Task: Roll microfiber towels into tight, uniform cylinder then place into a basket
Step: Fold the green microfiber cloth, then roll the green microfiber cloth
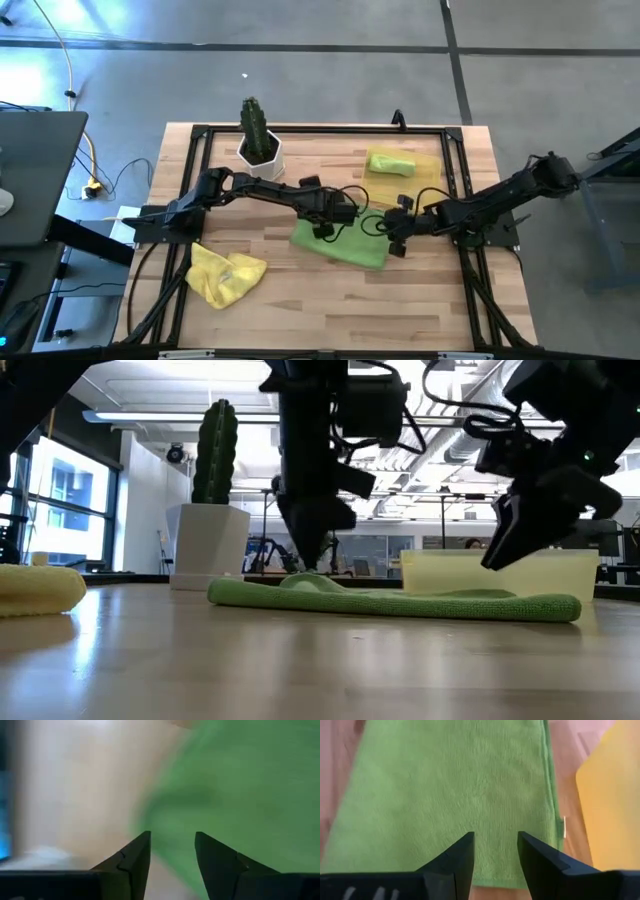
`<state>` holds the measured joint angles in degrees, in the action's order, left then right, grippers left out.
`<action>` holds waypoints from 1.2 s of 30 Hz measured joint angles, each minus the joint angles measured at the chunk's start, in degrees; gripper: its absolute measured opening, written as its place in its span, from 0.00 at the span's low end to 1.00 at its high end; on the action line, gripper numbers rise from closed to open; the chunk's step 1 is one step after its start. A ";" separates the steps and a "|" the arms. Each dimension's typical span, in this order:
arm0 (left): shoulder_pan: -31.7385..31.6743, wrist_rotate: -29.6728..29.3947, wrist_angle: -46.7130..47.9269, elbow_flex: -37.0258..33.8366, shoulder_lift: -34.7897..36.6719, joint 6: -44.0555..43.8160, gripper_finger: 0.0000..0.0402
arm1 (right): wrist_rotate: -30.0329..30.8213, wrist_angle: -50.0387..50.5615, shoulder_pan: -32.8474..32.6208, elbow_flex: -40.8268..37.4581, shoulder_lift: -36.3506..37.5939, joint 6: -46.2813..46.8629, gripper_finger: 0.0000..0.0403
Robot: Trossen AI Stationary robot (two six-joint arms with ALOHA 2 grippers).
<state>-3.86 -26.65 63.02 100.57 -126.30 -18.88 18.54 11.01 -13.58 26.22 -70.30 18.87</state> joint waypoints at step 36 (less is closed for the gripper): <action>5.04 -1.04 -1.56 -8.50 -0.13 20.15 0.26 | -10.92 -6.73 -4.02 -0.04 -7.13 -0.82 0.35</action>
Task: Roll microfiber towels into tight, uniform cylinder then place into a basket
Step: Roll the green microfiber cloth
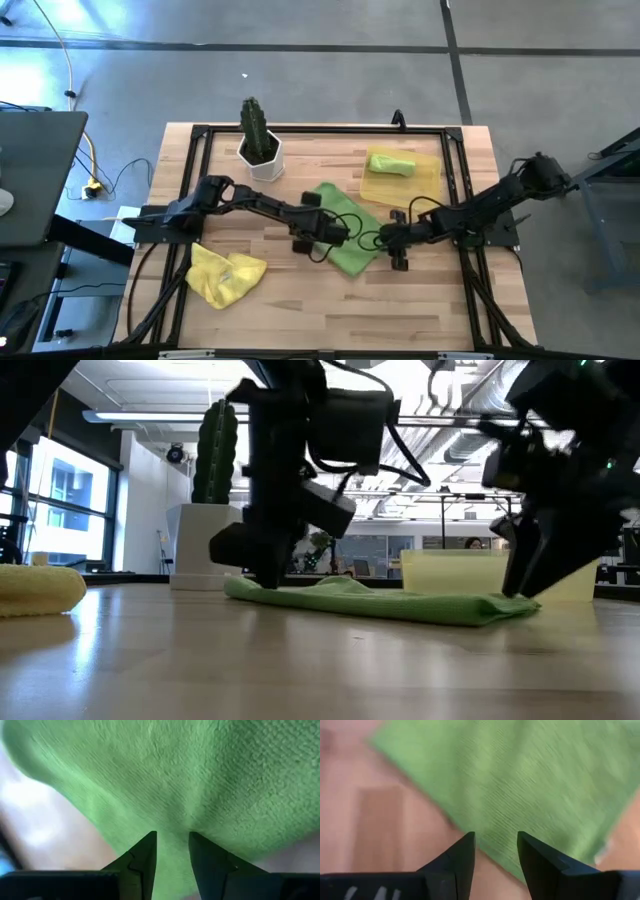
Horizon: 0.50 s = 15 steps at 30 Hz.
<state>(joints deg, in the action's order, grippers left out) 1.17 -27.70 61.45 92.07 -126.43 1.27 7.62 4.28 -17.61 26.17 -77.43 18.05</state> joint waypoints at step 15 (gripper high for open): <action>-0.68 2.79 -12.98 1.78 2.24 13.58 0.26 | 6.73 -0.80 -4.44 0.00 1.95 -12.26 0.35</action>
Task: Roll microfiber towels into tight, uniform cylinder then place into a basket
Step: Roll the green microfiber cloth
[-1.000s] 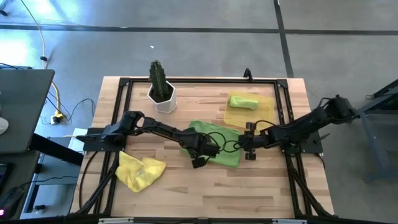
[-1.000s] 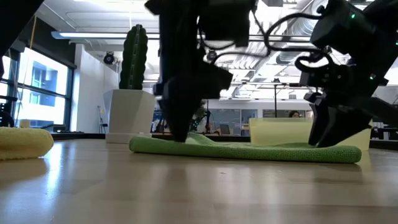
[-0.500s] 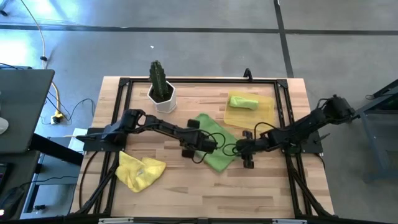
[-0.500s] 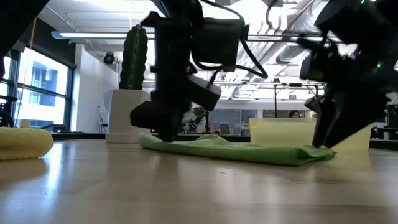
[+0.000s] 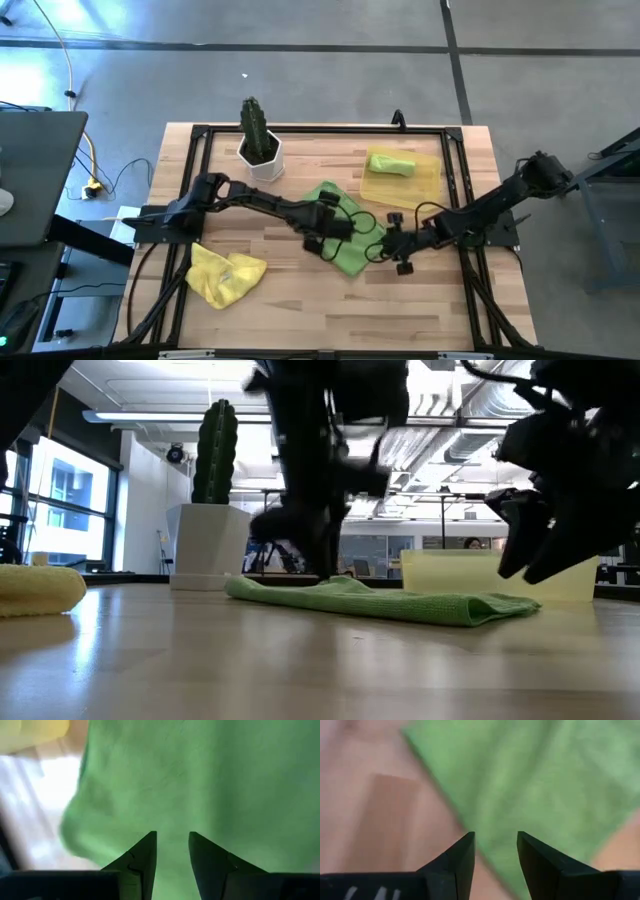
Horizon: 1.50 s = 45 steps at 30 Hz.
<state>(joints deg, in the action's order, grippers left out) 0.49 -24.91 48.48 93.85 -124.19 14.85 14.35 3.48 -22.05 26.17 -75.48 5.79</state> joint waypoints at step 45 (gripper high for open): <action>7.58 14.60 8.85 -8.93 4.27 -7.14 0.15 | -0.81 -16.83 2.28 0.02 -3.83 -13.95 0.35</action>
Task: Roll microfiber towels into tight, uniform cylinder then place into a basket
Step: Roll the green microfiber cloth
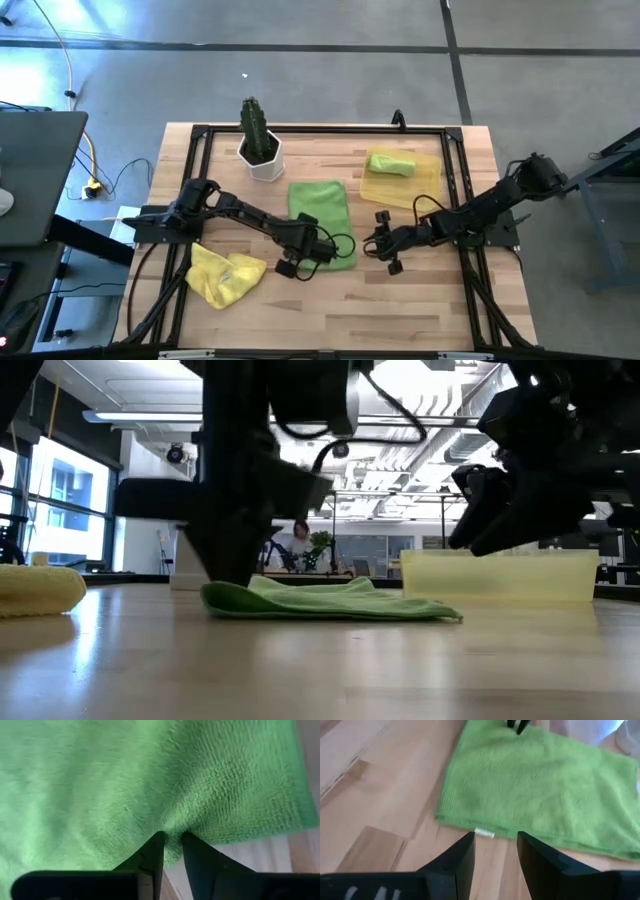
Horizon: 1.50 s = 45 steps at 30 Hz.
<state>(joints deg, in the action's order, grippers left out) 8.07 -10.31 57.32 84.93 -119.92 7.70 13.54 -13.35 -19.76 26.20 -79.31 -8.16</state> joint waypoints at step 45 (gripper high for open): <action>14.12 -28.72 -6.98 -37.71 48.23 -48.06 0.26 | -0.04 4.49 4.89 8.09 -5.33 0.89 0.44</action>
<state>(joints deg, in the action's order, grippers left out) 22.19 -39.02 50.35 47.22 -71.69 -40.36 13.50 -8.87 -14.87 34.28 -84.64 -7.27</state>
